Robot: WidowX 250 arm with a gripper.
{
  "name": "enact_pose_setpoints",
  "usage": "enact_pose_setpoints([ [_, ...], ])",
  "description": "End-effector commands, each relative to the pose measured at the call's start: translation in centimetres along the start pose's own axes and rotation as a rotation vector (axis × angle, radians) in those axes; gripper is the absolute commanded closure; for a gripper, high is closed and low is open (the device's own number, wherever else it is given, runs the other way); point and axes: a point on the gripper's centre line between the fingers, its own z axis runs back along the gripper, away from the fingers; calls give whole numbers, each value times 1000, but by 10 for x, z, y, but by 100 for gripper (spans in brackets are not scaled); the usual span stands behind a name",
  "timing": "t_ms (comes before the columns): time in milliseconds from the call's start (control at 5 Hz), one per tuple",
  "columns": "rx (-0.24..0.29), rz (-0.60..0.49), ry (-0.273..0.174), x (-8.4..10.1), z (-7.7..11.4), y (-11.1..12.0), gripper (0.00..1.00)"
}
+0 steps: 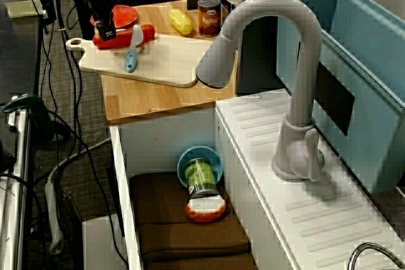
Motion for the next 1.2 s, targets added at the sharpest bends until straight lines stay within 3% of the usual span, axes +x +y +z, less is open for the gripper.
enact_pose_setpoints([
  [0, 17, -17, 3, 8, -4, 9, 0],
  [400, -79, -58, 67, 13, -10, 10, 0],
  [1000, -123, -73, 106, 20, -11, 17, 0],
])
